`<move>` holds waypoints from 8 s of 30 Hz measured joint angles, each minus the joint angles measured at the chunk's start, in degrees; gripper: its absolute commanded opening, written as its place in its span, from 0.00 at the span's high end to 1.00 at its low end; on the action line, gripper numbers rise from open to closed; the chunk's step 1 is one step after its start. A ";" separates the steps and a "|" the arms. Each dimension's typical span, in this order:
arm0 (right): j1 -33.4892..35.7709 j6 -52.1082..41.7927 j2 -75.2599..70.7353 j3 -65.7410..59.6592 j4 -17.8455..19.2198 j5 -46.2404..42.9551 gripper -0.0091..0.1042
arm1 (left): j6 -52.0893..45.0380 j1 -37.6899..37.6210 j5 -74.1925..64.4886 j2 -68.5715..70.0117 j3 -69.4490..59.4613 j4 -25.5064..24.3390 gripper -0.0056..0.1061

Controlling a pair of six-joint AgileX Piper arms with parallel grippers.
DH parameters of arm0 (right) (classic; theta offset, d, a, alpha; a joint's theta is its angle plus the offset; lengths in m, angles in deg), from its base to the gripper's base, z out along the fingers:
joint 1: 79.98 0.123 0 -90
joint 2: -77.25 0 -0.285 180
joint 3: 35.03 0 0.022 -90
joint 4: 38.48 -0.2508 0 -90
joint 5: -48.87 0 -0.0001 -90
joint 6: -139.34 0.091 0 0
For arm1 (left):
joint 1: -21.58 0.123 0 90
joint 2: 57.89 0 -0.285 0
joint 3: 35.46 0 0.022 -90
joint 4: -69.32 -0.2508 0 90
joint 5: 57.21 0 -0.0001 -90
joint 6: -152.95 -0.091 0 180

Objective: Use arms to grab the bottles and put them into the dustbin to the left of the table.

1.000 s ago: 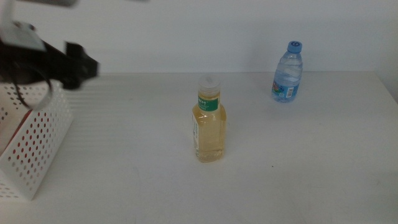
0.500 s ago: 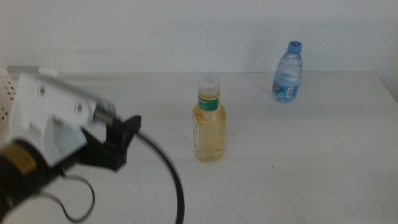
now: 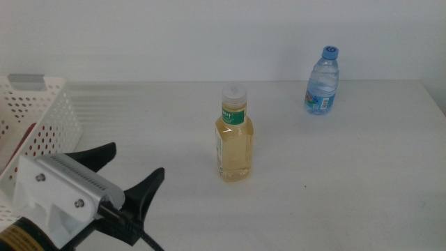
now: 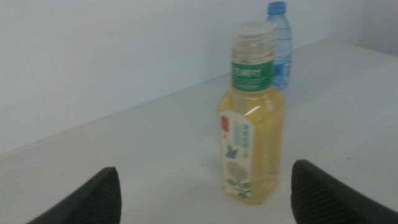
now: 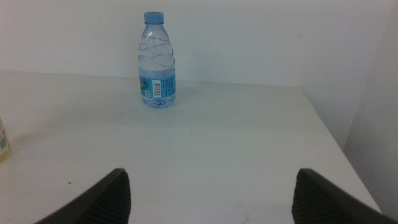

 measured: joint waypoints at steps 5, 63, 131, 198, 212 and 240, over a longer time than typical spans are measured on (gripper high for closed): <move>0.00 0.00 0.00 0.00 0.00 0.00 0.32 | 6.02 -0.04 1.53 0.00 -0.10 -5.15 0.14; 0.00 0.00 0.00 0.00 0.00 0.00 0.32 | 23.51 0.73 16.15 -49.44 27.77 -16.20 0.14; 0.00 0.00 0.00 0.00 0.00 0.00 0.32 | 35.15 5.07 -21.15 -26.91 33.05 -35.95 0.99; 0.00 0.00 0.00 -0.04 0.00 0.00 0.32 | -9.61 49.82 -104.33 -40.78 80.61 -0.60 0.99; 0.00 0.00 0.00 -0.04 0.00 0.00 0.32 | -12.23 53.64 -104.01 -50.98 82.92 -0.32 0.99; 0.00 0.00 0.00 -0.04 0.00 0.00 0.32 | -11.35 53.64 -99.91 -60.31 83.28 -6.01 0.26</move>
